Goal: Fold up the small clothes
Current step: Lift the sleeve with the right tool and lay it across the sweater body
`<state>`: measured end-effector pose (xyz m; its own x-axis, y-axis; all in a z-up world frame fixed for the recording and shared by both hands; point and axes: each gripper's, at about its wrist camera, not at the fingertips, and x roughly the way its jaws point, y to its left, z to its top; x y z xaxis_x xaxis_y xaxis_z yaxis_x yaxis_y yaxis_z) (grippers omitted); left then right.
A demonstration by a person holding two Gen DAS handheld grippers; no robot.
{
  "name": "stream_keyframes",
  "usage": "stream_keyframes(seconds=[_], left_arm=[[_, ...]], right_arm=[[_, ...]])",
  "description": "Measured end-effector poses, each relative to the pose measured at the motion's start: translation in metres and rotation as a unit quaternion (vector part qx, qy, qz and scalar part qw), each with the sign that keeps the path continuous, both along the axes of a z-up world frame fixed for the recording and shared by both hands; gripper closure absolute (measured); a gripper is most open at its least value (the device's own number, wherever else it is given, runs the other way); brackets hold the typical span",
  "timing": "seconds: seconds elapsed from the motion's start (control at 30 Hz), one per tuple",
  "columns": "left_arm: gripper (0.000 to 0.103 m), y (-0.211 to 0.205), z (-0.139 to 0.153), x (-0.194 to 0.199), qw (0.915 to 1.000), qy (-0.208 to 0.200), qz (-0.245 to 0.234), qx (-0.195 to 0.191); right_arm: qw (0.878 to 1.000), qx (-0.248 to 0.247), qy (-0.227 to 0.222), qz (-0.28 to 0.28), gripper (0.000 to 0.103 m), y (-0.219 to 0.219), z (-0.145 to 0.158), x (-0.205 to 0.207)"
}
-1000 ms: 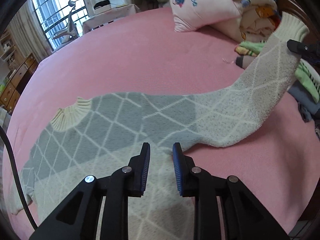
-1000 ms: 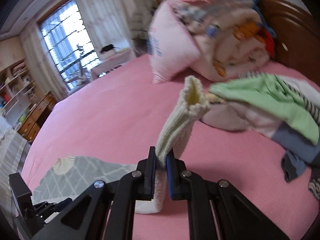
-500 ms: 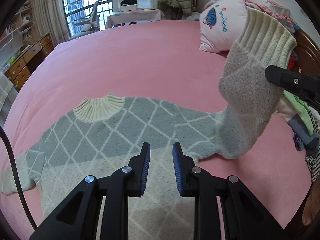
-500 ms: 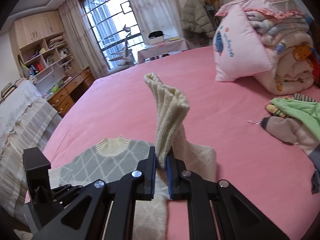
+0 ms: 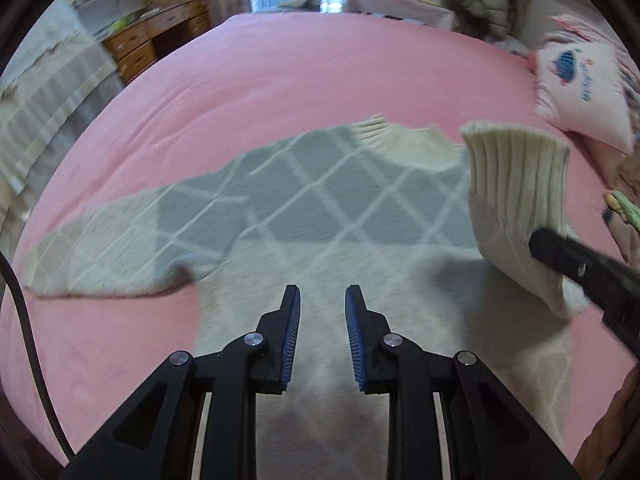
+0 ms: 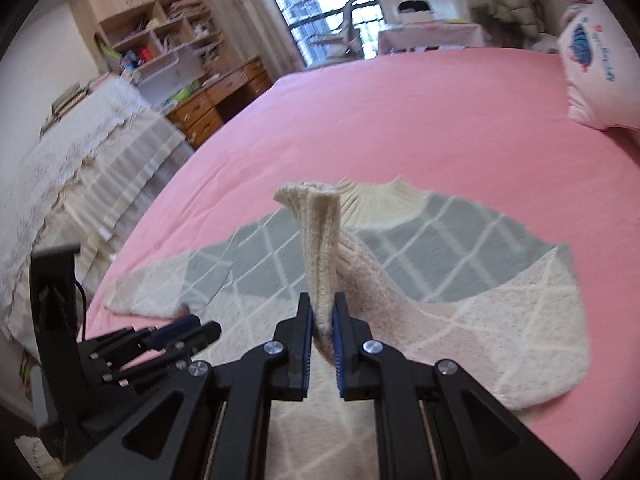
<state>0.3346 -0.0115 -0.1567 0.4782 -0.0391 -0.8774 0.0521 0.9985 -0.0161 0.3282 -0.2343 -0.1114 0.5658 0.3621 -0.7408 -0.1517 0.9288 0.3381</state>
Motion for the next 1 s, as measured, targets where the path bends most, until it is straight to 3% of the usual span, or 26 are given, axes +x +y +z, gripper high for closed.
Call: stream_keyframes(seconds=[0.13,0.27,0.3,0.57,0.77,1.0], left_arm=[[0.082,0.032,-0.021,0.006,0.9991,0.029,0.027,-0.012],[0.079,0.038,-0.033,0.009,0.9987,0.040,0.023,-0.020],[0.078,0.037,-0.033,0.009,0.9987,0.040,0.020,-0.022],[0.076,0.015,-0.036,0.015,0.9945,0.060,-0.033,-0.080],[0.076,-0.003,-0.064,0.004,0.9739,0.137,-0.074,-0.165],[0.077,-0.004,-0.092,-0.004,0.9572,0.161,-0.037,-0.238]], right_arm=[[0.998,-0.042,0.037,0.022,0.086,0.040,-0.031,0.002],[0.997,-0.054,0.044,0.033,0.061,0.047,-0.040,-0.008],[0.997,-0.050,0.042,0.032,0.060,0.042,-0.038,-0.012],[0.999,-0.047,0.007,0.003,0.059,-0.015,0.000,-0.041],[0.996,-0.077,-0.022,-0.044,0.059,-0.071,0.014,-0.074],[0.993,-0.085,-0.007,-0.083,0.059,-0.114,-0.006,-0.095]])
